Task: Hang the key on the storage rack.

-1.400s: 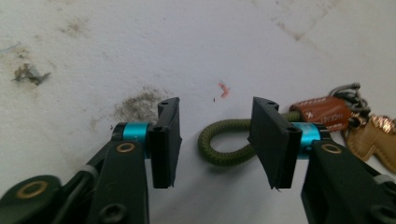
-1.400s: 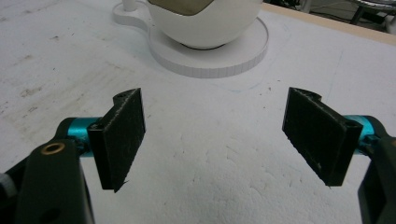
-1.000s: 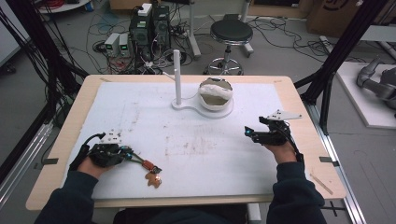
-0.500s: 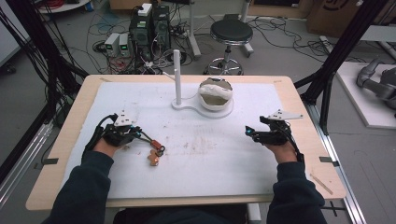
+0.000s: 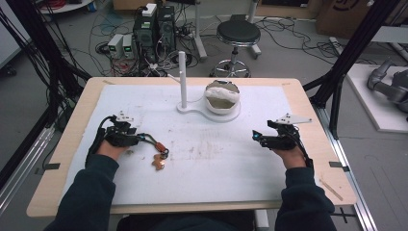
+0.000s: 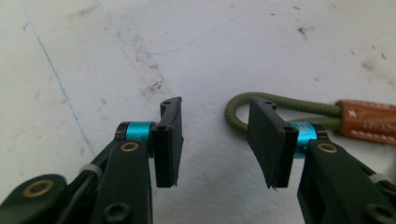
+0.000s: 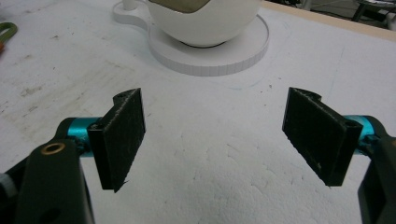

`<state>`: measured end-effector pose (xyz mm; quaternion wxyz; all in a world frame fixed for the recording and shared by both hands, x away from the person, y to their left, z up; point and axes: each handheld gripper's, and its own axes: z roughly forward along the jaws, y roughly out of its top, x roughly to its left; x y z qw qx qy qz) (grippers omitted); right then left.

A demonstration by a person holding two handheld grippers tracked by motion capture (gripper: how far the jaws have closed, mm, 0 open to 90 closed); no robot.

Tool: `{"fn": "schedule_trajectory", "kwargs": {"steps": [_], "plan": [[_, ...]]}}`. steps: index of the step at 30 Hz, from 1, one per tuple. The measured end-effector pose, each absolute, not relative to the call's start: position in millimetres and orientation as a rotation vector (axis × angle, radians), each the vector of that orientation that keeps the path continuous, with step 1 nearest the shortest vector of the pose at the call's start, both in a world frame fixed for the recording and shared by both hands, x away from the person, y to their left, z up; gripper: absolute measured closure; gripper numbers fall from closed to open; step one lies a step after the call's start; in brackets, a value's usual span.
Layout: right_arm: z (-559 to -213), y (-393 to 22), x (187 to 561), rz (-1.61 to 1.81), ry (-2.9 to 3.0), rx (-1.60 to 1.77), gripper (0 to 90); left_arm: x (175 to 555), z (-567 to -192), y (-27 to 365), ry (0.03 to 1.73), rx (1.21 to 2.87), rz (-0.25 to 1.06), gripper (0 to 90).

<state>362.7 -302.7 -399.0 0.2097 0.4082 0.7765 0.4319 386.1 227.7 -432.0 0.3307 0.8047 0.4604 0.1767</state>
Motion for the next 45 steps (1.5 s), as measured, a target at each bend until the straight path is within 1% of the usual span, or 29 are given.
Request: {"fn": "schedule_trajectory", "kwargs": {"steps": [3,5,6,8,9,11,14,16,18,19,22,23,24,25,26,28,29,30,32,33,34,35,36,38,40,42,43,44,45], "plan": [[-399,-303,363,1.204,2.158,1.140,21.5,389,-435,223,1.211,2.075,0.438,57.0],[-399,-304,363,1.203,2.155,1.143,21.5,388,-435,221,1.176,2.090,0.441,65.8],[-399,-304,363,1.203,2.157,1.143,21.5,387,-434,220,1.170,2.101,0.451,67.3],[-400,-304,364,1.204,2.157,1.139,21.5,387,-434,220,1.184,2.089,0.441,65.3],[-400,-304,364,1.207,2.157,1.142,21.5,387,-434,221,1.202,2.065,0.426,60.5],[-399,-304,363,1.203,2.158,1.142,21.5,385,-431,221,1.233,2.018,0.395,58.6],[-399,-305,363,1.204,2.154,1.144,21.5,381,-429,217,1.248,1.977,0.337,58.1],[-399,-305,363,1.205,2.155,1.146,21.5,378,-428,211,1.266,2.001,0.316,58.9],[-399,-305,363,1.201,2.155,1.145,21.5,376,-431,205,1.305,1.992,0.303,59.4],[-399,-304,363,1.202,2.157,1.147,21.5,375,-434,204,1.322,1.987,0.288,62.8],[-399,-304,362,1.202,2.156,1.141,21.5,375,-439,203,1.349,1.949,0.293,66.9],[-399,-304,362,1.198,2.157,1.140,21.5,376,-440,202,1.329,1.956,0.300,69.0],[-399,-304,363,1.201,2.159,1.140,21.5,377,-441,200,1.312,1.954,0.316,74.8],[-399,-303,363,1.197,2.160,1.140,21.5,378,-442,198,1.293,1.951,0.329,76.2],[-399,-303,363,1.197,2.164,1.138,21.5,379,-443,196,1.265,1.953,0.350,79.6],[-399,-302,363,1.199,2.164,1.137,21.5,381,-446,193,1.242,1.947,0.388,81.2],[-400,-302,363,1.202,2.165,1.138,21.5,381,-446,192,1.238,1.948,0.378,81.0],[-400,-303,363,1.199,2.162,1.133,21.6,382,-447,191,1.251,1.930,0.356,76.9],[-399,-304,363,1.205,2.158,1.140,21.5,379,-445,188,1.290,1.887,0.279,60.8],[-399,-304,363,1.203,2.158,1.143,21.5,377,-443,187,1.291,1.891,0.272,56.6],[-399,-305,364,1.205,2.159,1.142,21.5,374,-440,185,1.295,1.881,0.271,50.6],[-400,-305,364,1.206,2.158,1.146,21.6,372,-438,183,1.294,1.874,0.263,47.6],[-400,-305,364,1.201,2.159,1.143,21.5,369,-436,179,1.288,1.873,0.264,47.4],[-400,-304,363,1.202,2.164,1.138,21.6,363,-434,171,1.281,1.893,0.272,44.1],[-399,-303,363,1.201,2.165,1.135,21.6,360,-435,161,1.279,1.943,0.297,43.6],[-399,-303,363,1.202,2.162,1.136,21.6,359,-440,152,1.275,2.015,0.361,43.1],[-399,-303,362,1.203,2.160,1.140,21.6,357,-442,147,1.260,2.047,0.438,43.9],[-399,-304,362,1.204,2.159,1.138,21.6,355,-442,143,1.235,2.081,0.491,47.3],[-399,-304,362,1.204,2.160,1.138,21.6,355,-442,142,1.214,2.095,0.503,49.3]]}}
